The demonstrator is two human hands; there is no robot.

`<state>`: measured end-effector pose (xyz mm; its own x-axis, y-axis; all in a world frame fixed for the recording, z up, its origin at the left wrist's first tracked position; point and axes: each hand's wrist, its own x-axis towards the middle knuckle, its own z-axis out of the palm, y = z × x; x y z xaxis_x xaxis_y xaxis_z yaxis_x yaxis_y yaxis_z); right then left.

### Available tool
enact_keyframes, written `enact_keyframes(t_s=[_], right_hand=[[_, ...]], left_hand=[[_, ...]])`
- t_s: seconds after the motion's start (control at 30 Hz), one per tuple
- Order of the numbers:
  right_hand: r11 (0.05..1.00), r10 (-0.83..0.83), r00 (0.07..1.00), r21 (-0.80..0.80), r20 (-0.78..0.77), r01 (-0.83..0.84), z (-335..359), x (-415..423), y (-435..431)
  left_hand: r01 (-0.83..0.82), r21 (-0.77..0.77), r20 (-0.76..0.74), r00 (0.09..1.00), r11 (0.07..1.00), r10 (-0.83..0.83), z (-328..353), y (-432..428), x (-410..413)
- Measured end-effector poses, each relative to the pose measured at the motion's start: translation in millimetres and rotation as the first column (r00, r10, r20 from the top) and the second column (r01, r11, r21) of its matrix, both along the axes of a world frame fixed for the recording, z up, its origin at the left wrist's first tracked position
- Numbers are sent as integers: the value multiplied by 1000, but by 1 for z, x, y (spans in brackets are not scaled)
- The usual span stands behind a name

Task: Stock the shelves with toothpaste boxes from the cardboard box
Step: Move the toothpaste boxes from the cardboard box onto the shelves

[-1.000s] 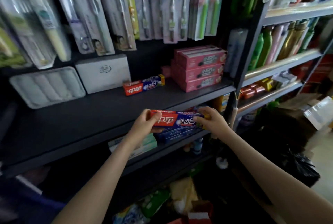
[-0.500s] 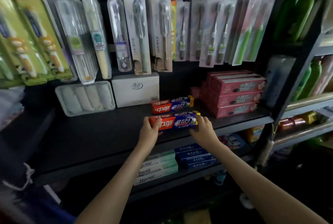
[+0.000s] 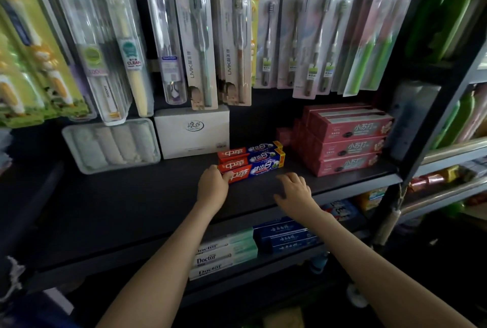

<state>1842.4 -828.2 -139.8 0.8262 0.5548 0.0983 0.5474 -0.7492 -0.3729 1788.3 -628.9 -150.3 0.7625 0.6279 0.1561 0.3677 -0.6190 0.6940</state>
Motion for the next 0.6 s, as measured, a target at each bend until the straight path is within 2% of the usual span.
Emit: enact_keyframes(t_s=[0.47, 0.6], right_hand=[[1000, 28, 1000, 3, -10, -28, -6, 1, 8], [998, 44, 999, 46, 7, -45, -6, -2, -2]], left_hand=[[-8, -24, -54, 999, 1000, 7, 4, -1, 25], [-57, -123, -28, 998, 991, 54, 8, -9, 25]])
